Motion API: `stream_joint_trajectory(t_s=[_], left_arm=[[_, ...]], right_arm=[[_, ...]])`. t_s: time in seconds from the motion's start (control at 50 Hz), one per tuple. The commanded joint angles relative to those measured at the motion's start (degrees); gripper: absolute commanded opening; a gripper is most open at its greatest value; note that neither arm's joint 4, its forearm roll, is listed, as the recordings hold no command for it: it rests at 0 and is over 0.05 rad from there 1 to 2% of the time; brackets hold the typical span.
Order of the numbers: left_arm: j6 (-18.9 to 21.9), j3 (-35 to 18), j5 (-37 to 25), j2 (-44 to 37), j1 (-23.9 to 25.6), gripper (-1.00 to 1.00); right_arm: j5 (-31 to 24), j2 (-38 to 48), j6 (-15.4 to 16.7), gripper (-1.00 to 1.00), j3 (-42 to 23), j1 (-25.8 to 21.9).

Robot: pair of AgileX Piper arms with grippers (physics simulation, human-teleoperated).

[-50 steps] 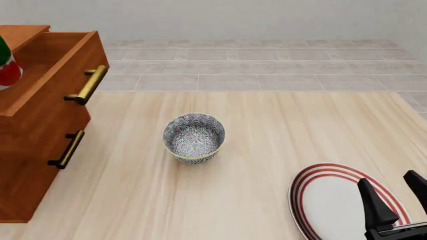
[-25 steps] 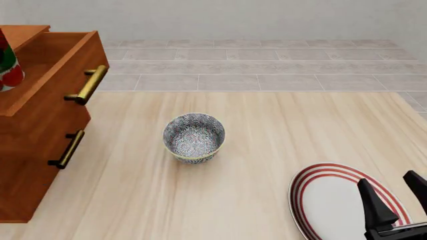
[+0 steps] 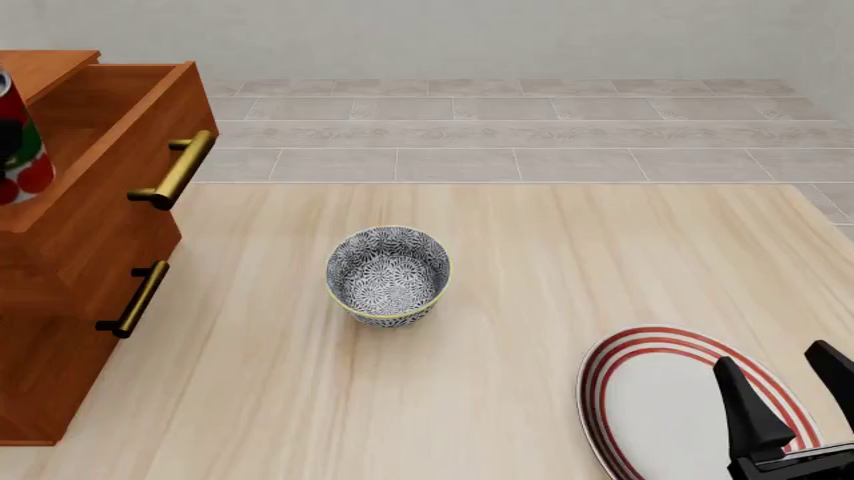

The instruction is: Put the ketchup in the top drawer of the cabinet.

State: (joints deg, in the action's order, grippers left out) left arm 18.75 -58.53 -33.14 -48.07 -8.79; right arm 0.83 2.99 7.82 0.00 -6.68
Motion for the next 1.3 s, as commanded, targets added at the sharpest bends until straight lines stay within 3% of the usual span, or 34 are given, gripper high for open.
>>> stream_joint_trajectory(t_s=[0.02,0.28,0.3,0.76,1.14,1.3], left_arm=[[0.99,0.67,0.68,-0.1,-0.55,-1.0],[0.77,0.42,0.33,-0.13,-0.3,-1.0],[0.54,0.32,0.27,-0.26,-0.43,1.0],[-0.05,-2.15,-3.72,2.06,1.22,1.0],[0.9,-12.0,-17.56,12.34,8.21,1.0],[1.31,-10.91,-19.5,16.1,10.12,1.0]], right_arm=[[0.11,0.16,0.03,1.0,0.0,-0.03],[0.14,0.21,-0.01,1.0,0.0,-0.02],[0.12,0.19,-0.01,1.0,0.0,-0.03],[0.02,0.06,-0.14,1.0,0.0,-0.12],[0.09,0.1,-0.25,1.0,0.0,0.03],[-0.42,-0.45,-0.27,1.0,0.0,0.04]])
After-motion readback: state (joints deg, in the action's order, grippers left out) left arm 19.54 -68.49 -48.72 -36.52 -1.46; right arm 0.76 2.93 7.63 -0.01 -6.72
